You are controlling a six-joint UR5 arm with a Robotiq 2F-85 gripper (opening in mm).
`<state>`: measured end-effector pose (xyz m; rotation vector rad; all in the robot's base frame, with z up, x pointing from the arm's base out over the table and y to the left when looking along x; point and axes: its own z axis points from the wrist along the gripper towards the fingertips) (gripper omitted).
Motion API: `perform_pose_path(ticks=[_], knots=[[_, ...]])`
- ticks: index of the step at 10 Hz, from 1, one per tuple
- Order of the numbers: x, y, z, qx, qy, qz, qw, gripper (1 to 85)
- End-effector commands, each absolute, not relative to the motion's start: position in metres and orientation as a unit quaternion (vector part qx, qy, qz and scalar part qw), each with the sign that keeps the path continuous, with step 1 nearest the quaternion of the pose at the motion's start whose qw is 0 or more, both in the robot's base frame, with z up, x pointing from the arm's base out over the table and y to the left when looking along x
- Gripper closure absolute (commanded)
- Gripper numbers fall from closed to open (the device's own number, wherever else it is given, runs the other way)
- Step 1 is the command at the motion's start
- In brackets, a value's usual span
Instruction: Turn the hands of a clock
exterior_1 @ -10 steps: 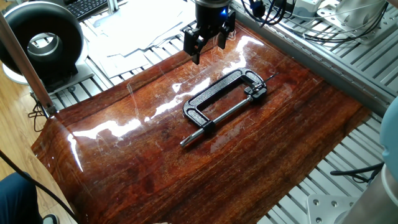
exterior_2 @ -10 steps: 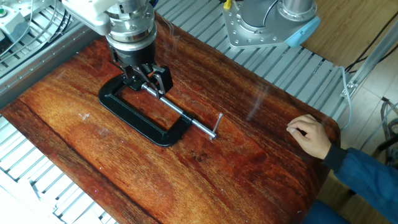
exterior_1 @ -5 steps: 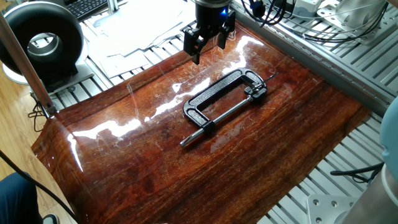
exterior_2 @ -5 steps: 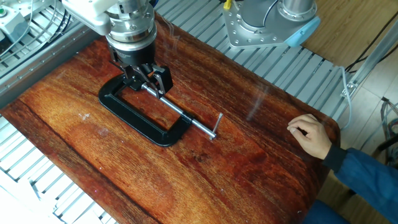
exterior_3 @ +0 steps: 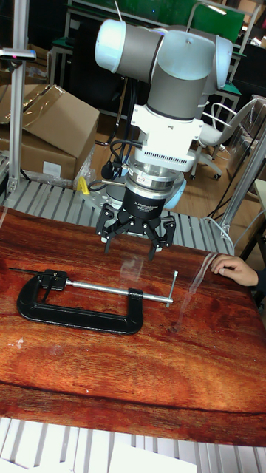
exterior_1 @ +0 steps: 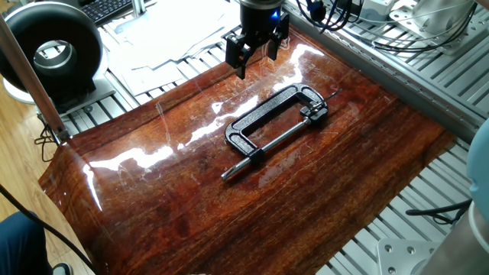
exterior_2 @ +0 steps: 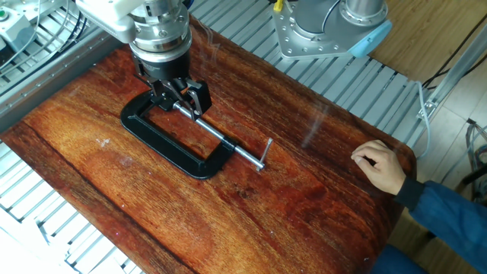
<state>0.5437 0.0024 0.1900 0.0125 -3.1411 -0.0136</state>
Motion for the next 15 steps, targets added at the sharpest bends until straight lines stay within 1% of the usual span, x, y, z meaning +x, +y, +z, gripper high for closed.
perform_pose_path(ticks=[1, 8, 15], knots=[[0.4948, 0.0000, 0.1943, 0.038, -0.995, 0.002, 0.095, 84.7], [0.4955, -0.0041, 0.1953, 0.042, -0.994, 0.011, 0.095, 84.7], [0.4965, -0.0022, 0.1925, 0.028, -0.996, -0.002, 0.083, 84.7]])
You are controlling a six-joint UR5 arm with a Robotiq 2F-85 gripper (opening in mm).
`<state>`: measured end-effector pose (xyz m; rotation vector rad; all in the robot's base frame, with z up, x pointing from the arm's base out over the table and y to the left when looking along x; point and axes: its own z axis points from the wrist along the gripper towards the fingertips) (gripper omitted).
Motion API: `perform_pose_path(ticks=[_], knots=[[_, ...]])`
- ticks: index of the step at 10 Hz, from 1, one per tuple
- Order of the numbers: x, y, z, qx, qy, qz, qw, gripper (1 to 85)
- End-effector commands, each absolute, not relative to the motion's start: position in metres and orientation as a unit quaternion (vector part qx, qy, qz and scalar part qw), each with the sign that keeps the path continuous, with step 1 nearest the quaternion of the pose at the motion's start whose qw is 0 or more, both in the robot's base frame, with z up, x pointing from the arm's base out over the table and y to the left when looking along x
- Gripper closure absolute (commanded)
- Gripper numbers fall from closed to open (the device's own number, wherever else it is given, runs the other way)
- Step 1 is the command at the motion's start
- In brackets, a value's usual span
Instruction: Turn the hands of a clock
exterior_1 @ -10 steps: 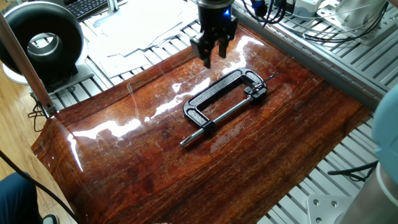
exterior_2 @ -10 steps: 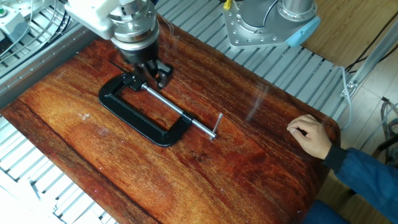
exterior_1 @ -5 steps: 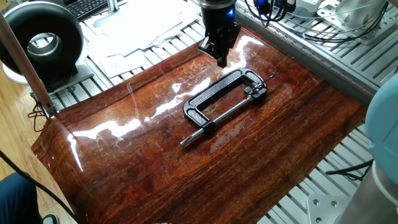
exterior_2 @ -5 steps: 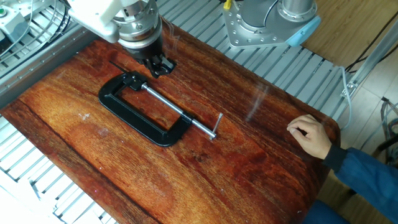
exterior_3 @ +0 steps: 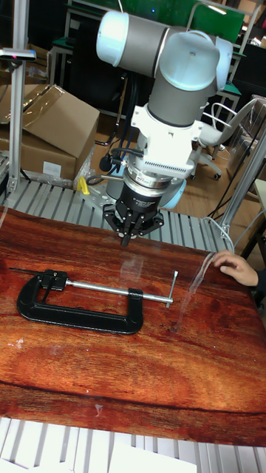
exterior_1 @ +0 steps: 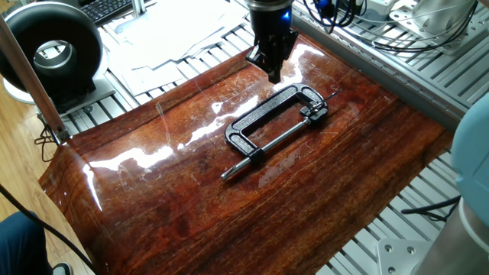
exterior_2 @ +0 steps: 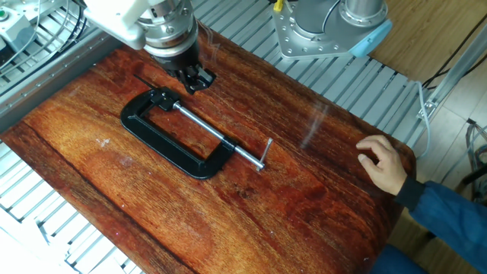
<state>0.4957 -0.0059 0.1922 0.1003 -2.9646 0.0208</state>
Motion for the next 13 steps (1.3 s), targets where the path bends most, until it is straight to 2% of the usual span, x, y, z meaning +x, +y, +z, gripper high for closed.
perform_pose_path(ticks=[1, 6, 9, 13], knots=[[0.497, -0.002, 0.193, 0.028, -0.996, -0.001, 0.083, 84.7], [0.503, -0.001, 0.192, 0.029, -0.997, -0.003, 0.071, 84.7], [0.516, -0.009, 0.190, 0.033, -0.998, 0.013, 0.046, 84.7], [0.526, -0.014, 0.188, 0.103, -0.994, 0.013, 0.034, 84.7]])
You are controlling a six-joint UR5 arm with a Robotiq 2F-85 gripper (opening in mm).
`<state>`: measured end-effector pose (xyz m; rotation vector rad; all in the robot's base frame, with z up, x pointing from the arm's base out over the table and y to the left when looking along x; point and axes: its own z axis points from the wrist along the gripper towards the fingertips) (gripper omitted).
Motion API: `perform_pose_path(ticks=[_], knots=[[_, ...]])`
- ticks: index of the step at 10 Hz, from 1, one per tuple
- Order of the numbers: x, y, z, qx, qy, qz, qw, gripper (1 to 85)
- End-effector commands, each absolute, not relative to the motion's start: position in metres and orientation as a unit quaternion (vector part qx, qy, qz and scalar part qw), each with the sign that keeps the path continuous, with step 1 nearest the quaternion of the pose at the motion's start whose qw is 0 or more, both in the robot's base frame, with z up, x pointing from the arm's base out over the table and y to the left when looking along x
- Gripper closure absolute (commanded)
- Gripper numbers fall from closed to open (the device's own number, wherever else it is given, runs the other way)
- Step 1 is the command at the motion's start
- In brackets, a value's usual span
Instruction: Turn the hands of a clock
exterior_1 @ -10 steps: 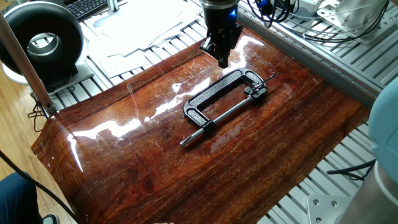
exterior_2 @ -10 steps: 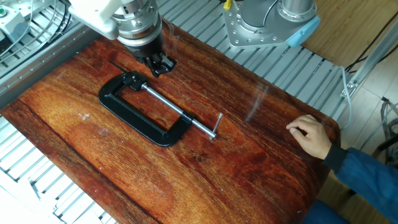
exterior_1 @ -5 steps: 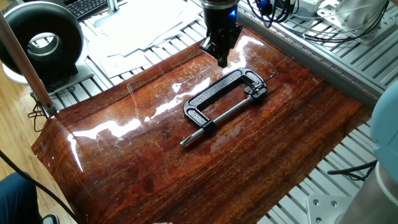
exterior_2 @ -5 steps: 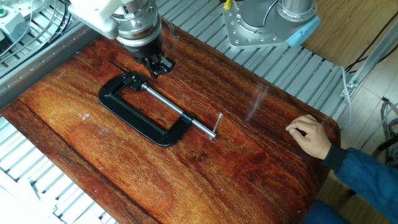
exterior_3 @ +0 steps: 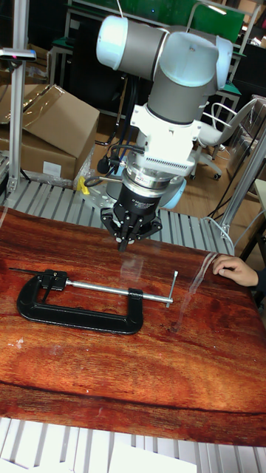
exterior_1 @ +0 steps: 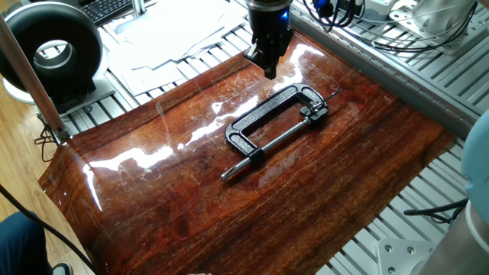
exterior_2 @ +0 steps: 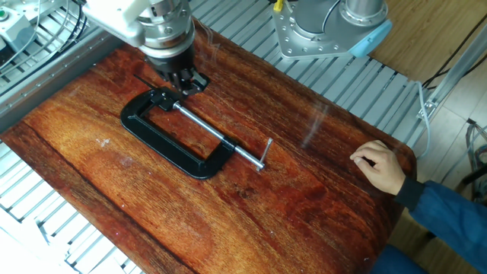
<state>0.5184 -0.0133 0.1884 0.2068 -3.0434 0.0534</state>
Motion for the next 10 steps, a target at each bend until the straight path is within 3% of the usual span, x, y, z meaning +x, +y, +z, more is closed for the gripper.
perform_pose_path(ticks=[1, 2, 5, 6, 8, 10], knots=[[0.540, -0.038, 0.170, 0.112, -0.993, 0.016, 0.038, 84.7], [0.549, -0.073, 0.148, 0.127, -0.990, 0.051, 0.039, 84.7], [0.549, -0.126, 0.086, 0.178, -0.982, 0.055, 0.026, 84.7], [0.541, -0.121, 0.086, 0.172, -0.984, 0.040, 0.033, 84.7], [0.529, -0.093, 0.129, 0.144, -0.988, 0.028, 0.047, 84.7], [0.537, -0.081, 0.128, 0.115, -0.993, 0.008, 0.027, 84.7]])
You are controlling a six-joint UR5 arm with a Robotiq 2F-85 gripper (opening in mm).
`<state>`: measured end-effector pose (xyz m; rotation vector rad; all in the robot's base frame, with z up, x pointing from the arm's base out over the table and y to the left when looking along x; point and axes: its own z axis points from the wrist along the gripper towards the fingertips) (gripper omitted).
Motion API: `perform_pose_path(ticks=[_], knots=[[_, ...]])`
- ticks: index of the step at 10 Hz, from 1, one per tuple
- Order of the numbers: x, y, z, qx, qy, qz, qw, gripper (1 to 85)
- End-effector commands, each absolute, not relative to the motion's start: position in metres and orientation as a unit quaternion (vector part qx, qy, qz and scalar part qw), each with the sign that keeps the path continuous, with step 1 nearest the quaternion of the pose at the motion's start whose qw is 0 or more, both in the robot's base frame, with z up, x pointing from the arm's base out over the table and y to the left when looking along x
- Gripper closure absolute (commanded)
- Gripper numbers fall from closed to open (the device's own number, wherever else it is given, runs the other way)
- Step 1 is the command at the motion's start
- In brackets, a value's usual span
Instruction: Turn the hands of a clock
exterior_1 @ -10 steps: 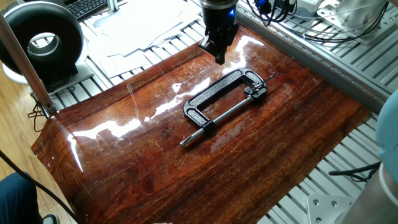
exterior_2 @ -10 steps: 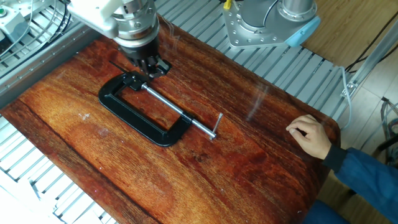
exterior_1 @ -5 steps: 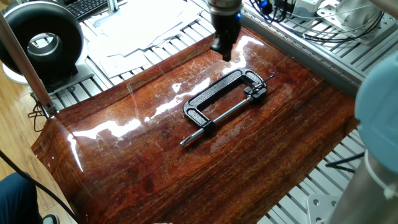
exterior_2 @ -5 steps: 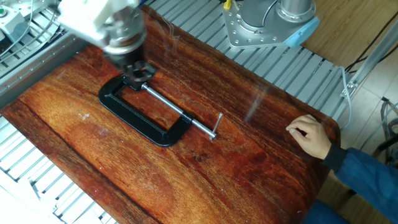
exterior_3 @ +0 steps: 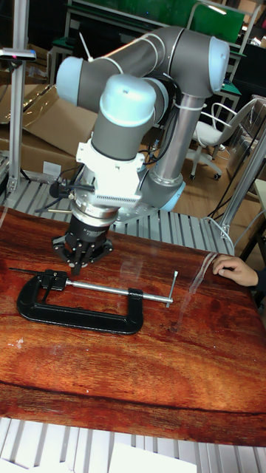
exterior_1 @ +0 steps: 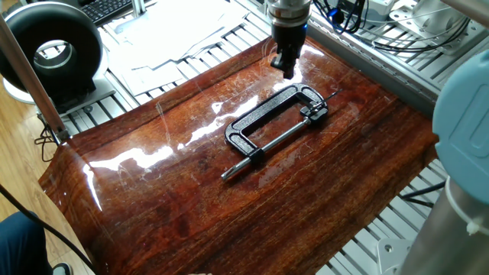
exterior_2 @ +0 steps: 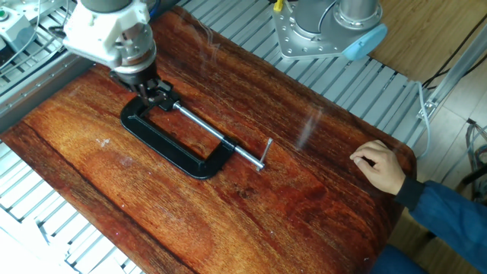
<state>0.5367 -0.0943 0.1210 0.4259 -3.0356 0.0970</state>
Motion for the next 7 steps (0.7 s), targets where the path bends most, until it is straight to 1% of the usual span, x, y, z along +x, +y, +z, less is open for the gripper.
perform_pose_path(ticks=[1, 4, 5, 6, 7], knots=[[0.542, -0.081, 0.128, 0.105, -0.994, 0.009, 0.018, 84.7], [0.555, -0.079, 0.128, 0.124, -0.992, 0.008, -0.006, 84.7], [0.555, -0.071, 0.128, 0.132, -0.991, -0.006, -0.009, 84.7], [0.555, -0.074, 0.128, 0.148, -0.989, 0.000, -0.009, 84.7], [0.558, -0.085, 0.128, 0.172, -0.985, 0.021, -0.011, 84.7]])
